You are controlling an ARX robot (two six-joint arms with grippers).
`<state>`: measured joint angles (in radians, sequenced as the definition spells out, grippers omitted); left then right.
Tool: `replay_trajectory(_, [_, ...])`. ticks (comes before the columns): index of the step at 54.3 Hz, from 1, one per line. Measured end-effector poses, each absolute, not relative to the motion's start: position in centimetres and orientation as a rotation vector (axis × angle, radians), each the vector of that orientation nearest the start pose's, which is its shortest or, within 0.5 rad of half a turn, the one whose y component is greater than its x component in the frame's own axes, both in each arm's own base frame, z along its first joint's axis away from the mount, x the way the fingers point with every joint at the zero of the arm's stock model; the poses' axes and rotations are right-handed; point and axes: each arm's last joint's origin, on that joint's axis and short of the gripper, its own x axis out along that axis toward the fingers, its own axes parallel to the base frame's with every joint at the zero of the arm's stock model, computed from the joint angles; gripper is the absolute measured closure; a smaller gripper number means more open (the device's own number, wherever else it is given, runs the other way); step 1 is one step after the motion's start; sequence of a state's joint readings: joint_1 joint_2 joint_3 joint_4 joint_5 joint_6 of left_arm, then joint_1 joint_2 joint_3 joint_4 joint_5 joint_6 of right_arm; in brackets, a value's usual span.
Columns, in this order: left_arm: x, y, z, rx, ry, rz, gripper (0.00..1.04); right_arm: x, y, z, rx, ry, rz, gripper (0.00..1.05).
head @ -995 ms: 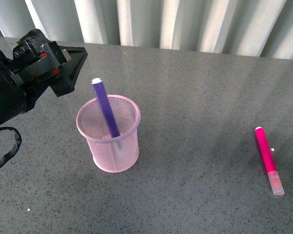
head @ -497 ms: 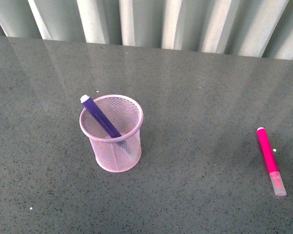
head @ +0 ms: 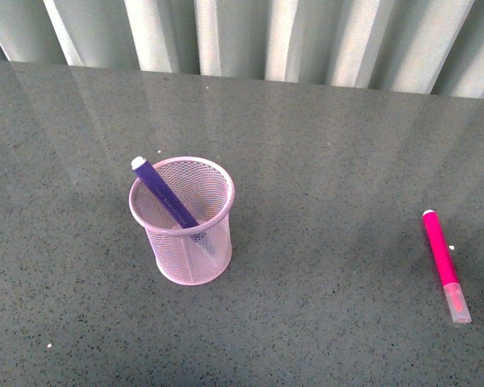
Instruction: Insert purple and pink pens into pink cup
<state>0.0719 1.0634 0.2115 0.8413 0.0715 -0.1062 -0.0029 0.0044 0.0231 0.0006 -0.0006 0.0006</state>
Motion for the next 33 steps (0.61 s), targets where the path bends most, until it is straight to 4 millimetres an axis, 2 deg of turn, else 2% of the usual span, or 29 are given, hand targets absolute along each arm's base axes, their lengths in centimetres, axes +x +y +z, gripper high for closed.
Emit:
replay_trajectory(8, [17.9,0.1,18.3,-0.037,0.008,0.005,0.6,9.6,0.0,17.1,0.001,-0.02,-0.002,0.07])
replay_trajectory(21, [16.0,0.0,17.6,-0.017,0.01,0.0,1.02,9.6,0.0,17.1,0.001,-0.02,-0.002,0.07])
replay_trajectory(33, [14.5,0.0,16.6,-0.008,-0.001,0.001,1.01,9.6,0.0,17.1,0.001,-0.02,-0.002,0.07])
